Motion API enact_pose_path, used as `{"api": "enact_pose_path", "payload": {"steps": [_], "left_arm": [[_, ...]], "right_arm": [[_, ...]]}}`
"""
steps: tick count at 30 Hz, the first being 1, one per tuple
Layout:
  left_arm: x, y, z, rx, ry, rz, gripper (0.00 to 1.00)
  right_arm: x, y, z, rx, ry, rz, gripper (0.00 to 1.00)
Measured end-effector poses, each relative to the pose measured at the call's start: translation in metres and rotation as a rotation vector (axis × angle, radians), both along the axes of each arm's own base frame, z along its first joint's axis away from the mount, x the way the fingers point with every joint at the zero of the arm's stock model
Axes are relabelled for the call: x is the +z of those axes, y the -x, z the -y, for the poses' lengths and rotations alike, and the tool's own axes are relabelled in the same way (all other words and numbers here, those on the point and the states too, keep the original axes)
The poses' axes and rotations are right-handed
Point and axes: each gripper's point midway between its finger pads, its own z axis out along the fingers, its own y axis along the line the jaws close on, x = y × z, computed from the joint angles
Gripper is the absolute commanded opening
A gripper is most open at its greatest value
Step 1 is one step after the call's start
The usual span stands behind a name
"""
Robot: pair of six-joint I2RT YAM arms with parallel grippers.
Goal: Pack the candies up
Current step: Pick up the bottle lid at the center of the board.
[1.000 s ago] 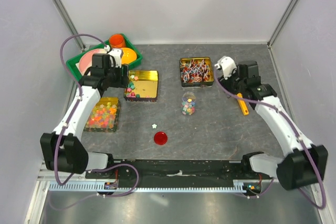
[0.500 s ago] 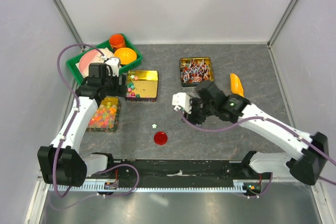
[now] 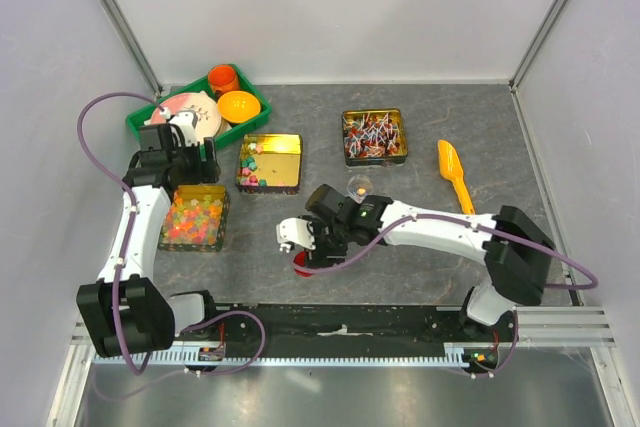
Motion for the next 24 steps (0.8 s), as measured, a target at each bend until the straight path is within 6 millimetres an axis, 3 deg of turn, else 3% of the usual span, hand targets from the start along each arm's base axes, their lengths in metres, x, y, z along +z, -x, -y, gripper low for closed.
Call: {"api": "enact_pose_path", "payload": {"steps": [7, 12, 24], "left_arm": [[0.0, 0.001, -0.002, 0.001, 0.017, 0.0, 0.84], [0.0, 0.001, 0.0, -0.007, 0.027, 0.0, 0.84], [-0.003, 0.002, -0.002, -0.004, 0.035, -0.003, 0.84]], "right_arm": [[-0.026, -0.007, -0.025, 0.003, 0.011, -0.002, 0.76], [-0.044, 0.003, -0.029, 0.02, 0.04, -0.03, 0.76], [-0.06, 0.008, -0.035, 0.008, 0.051, -0.066, 0.77]]}}
